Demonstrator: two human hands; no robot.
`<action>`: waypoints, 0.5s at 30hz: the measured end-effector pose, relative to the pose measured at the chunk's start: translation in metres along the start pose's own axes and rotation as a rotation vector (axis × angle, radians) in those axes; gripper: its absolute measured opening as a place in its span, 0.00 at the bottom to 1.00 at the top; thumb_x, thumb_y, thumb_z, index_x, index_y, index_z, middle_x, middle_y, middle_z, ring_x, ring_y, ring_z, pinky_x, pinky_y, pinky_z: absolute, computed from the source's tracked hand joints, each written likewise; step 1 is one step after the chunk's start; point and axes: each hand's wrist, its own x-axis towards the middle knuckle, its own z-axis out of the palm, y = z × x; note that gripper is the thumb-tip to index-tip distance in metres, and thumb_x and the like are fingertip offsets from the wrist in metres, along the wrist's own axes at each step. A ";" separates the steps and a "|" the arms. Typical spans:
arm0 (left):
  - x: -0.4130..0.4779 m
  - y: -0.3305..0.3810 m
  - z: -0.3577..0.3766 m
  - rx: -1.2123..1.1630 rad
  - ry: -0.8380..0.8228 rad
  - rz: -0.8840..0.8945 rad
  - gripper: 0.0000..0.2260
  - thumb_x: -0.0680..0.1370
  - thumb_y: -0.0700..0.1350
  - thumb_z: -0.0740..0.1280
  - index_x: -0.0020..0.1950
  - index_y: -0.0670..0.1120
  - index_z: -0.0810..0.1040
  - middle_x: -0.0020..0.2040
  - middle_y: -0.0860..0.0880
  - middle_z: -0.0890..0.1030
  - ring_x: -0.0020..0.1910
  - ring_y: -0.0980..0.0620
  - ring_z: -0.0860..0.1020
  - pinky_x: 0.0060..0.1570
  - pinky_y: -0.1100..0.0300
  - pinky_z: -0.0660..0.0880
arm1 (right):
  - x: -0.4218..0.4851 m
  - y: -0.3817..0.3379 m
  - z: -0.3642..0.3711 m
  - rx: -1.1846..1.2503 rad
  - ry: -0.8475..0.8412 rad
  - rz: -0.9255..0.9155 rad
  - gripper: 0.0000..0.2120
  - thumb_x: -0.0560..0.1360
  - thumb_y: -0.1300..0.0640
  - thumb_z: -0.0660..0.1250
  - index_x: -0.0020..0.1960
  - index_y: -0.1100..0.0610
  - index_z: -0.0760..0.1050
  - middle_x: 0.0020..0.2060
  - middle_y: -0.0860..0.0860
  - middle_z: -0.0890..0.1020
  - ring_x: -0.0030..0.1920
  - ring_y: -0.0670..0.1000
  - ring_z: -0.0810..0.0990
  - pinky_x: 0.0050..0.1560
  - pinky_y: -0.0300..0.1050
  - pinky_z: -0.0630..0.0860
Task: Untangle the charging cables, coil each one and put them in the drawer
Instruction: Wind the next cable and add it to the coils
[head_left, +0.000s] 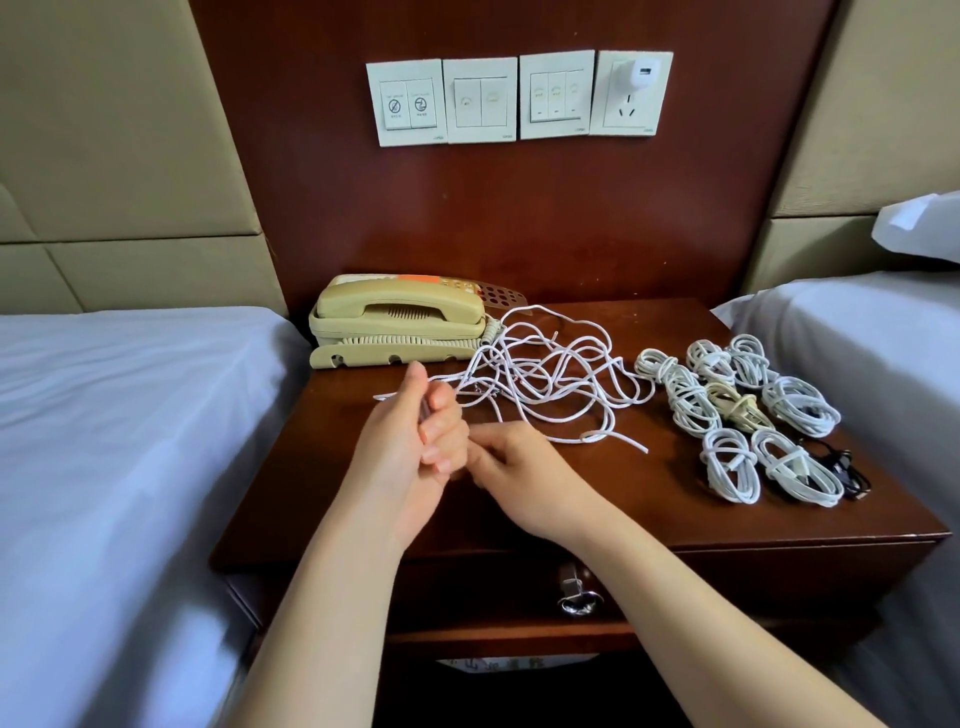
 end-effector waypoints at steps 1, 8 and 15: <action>0.002 0.003 -0.002 0.000 0.049 0.015 0.21 0.83 0.53 0.50 0.33 0.45 0.64 0.19 0.54 0.61 0.14 0.60 0.58 0.15 0.68 0.56 | 0.000 -0.003 0.002 -0.051 -0.038 -0.015 0.13 0.80 0.58 0.60 0.38 0.57 0.76 0.29 0.44 0.73 0.30 0.42 0.69 0.36 0.36 0.66; 0.009 0.006 -0.014 0.197 0.275 0.175 0.22 0.83 0.53 0.50 0.33 0.45 0.64 0.18 0.55 0.59 0.15 0.59 0.57 0.17 0.68 0.54 | -0.007 -0.021 0.012 -0.317 -0.152 -0.095 0.12 0.80 0.54 0.60 0.41 0.57 0.77 0.31 0.46 0.73 0.33 0.48 0.69 0.38 0.48 0.71; 0.021 0.001 -0.029 0.651 0.430 0.295 0.22 0.83 0.52 0.51 0.33 0.43 0.70 0.20 0.53 0.68 0.18 0.55 0.66 0.22 0.63 0.63 | -0.016 -0.038 -0.002 -0.218 -0.020 -0.222 0.08 0.78 0.56 0.63 0.42 0.56 0.77 0.32 0.47 0.76 0.34 0.48 0.72 0.36 0.41 0.67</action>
